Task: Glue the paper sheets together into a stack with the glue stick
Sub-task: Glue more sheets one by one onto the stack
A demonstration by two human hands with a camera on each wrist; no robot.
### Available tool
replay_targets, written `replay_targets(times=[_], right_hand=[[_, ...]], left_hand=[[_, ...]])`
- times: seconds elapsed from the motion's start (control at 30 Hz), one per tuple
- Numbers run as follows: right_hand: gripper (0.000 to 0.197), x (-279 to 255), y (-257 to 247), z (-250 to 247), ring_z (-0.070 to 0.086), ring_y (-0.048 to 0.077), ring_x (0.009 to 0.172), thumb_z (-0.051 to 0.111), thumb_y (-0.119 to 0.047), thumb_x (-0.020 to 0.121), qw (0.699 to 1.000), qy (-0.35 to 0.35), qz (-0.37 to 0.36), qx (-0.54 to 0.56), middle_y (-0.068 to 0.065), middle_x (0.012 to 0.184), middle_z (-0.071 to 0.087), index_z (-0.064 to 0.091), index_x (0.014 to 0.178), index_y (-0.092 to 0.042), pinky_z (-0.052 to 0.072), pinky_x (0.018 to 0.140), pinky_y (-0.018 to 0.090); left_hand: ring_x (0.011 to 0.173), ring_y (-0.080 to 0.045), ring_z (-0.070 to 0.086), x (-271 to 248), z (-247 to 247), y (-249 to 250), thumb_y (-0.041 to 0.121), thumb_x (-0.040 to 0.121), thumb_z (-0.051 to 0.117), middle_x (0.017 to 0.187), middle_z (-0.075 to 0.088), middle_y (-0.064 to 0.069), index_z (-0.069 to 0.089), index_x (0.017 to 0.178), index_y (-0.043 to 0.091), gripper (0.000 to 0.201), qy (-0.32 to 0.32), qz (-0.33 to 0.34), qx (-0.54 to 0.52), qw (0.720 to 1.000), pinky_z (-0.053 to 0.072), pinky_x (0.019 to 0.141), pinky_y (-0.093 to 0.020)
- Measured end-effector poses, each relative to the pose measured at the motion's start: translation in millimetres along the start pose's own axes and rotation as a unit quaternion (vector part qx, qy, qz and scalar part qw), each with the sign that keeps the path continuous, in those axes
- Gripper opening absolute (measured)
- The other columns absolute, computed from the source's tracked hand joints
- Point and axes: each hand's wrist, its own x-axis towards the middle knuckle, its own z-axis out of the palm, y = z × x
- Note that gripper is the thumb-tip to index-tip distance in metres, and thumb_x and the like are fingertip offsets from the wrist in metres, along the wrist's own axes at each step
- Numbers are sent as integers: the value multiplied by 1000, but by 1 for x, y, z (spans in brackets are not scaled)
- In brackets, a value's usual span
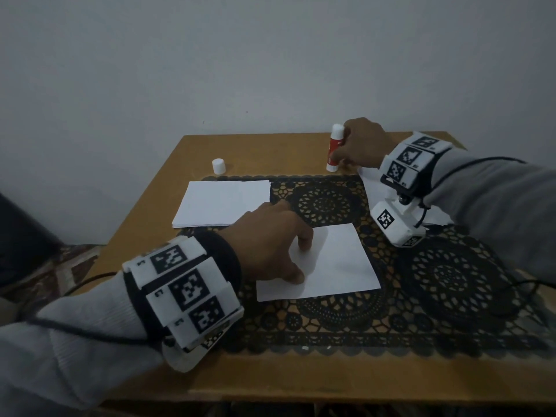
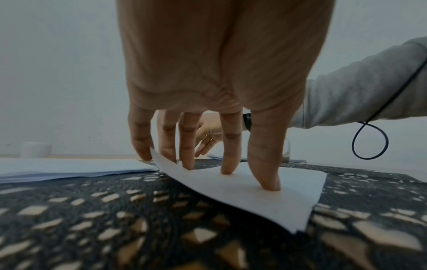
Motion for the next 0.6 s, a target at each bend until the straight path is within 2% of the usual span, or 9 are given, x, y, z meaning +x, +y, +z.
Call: replay_targets(times=[0.1, 0.17, 0.23, 0.33, 0.47, 0.53, 0.6], right_hand=[[46, -7, -3, -9, 53, 23, 90, 77, -27, 78, 1000, 2, 2, 25, 14, 114, 61, 58, 113, -4, 43, 75, 35], [49, -12, -3, -22, 57, 25, 91, 76, -29, 79, 999, 6, -5, 35, 19, 115, 62, 58, 116, -1, 47, 82, 40], [47, -18, 3, -38, 59, 26, 98, 75, -28, 80, 1000, 4, -13, 24, 14, 115, 62, 59, 116, -4, 46, 82, 37], [35, -30, 24, -64, 52, 20, 93, 73, -21, 81, 998, -10, -29, -52, 8, 115, 60, 62, 111, -7, 38, 75, 28], [28, -54, 69, -92, 47, 21, 89, 67, -17, 85, 974, -75, -29, -212, 12, 117, 61, 61, 110, -9, 38, 74, 28], [31, -70, 92, -101, 46, 20, 90, 65, -23, 88, 953, -128, -18, -275, 12, 119, 60, 58, 115, -10, 38, 75, 27], [40, -86, 110, -107, 47, 19, 92, 67, -37, 88, 941, -173, -12, -291, 8, 121, 59, 56, 118, -13, 39, 79, 27]], left_hand=[[107, -16, 37, -1, -2, 1, 45, 73, 77, 113, 41, 6, 61, 114, 32, 46, -5, -3, -5, 1000, 41, 93, -35], [107, -16, 35, -2, -4, 1, 44, 72, 77, 110, 38, 7, 62, 113, 32, 45, -9, -4, -10, 1000, 40, 95, -36], [107, -15, 35, -2, -5, 0, 44, 72, 78, 110, 38, 7, 62, 112, 31, 45, -13, -2, -12, 1000, 39, 96, -36], [108, -15, 37, -2, -6, 0, 44, 72, 78, 113, 41, 7, 63, 112, 31, 44, -17, 1, -8, 1000, 40, 95, -34], [108, -14, 40, -1, -5, 1, 40, 74, 78, 116, 44, 6, 64, 110, 27, 41, -13, 10, -10, 1000, 40, 94, -30], [108, -14, 42, 0, -6, 1, 38, 74, 78, 116, 46, 5, 65, 109, 26, 38, -8, 12, -6, 1000, 40, 94, -29], [107, -14, 45, 0, -6, 0, 38, 74, 78, 115, 47, 5, 66, 107, 28, 36, -5, 10, -9, 1000, 41, 93, -30]])
